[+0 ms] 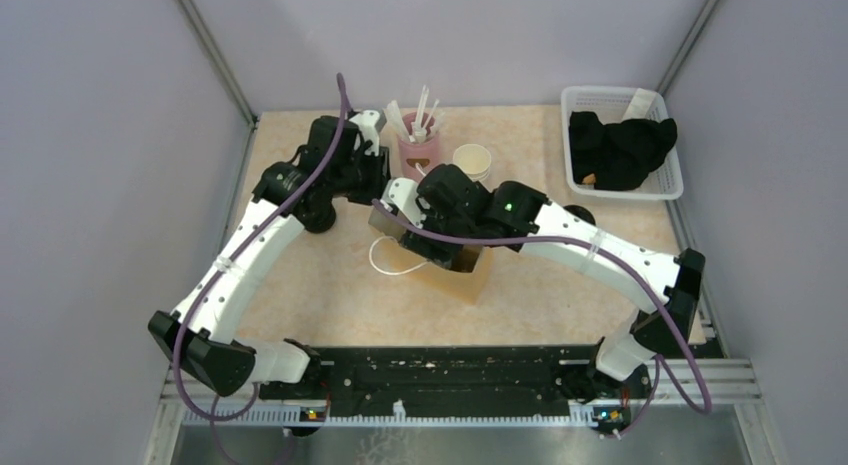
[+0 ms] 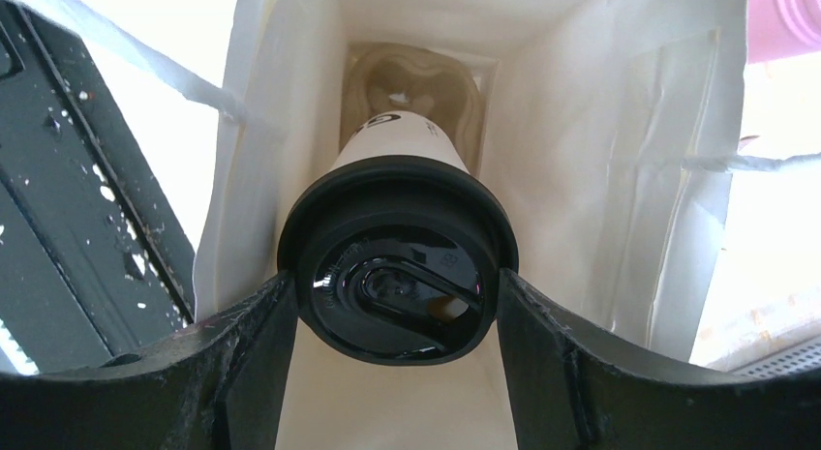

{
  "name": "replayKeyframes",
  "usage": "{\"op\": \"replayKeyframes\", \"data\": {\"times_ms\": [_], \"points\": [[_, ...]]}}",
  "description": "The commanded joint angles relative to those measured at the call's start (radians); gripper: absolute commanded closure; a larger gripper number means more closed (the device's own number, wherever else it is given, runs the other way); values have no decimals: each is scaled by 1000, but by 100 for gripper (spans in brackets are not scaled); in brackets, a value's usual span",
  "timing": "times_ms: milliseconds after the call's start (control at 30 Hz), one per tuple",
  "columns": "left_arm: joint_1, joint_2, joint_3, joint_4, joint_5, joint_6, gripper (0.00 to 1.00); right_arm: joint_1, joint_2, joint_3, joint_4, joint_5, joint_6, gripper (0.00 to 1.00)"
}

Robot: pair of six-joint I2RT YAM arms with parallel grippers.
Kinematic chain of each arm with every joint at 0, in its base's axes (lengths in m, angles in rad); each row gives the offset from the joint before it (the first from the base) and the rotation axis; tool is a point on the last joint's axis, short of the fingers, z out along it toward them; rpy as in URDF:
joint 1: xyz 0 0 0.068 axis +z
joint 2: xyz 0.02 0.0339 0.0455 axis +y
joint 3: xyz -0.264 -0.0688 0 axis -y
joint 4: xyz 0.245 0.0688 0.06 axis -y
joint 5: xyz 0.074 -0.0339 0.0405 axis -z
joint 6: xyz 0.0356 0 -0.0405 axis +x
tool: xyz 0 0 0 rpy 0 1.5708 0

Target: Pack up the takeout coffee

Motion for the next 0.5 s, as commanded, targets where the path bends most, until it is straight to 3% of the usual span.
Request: {"op": "replayKeyframes", "data": {"times_ms": [0,267,467], "points": [[0,66,55,-53,-9,5,60,10,-55,-21,54,1,12,60],[-1,143,89,-15,-32,49,73,10,-65,-43,53,2,10,60],[0,172,99,62,-25,71,92,10,-65,-38,45,3,8,60]]}}
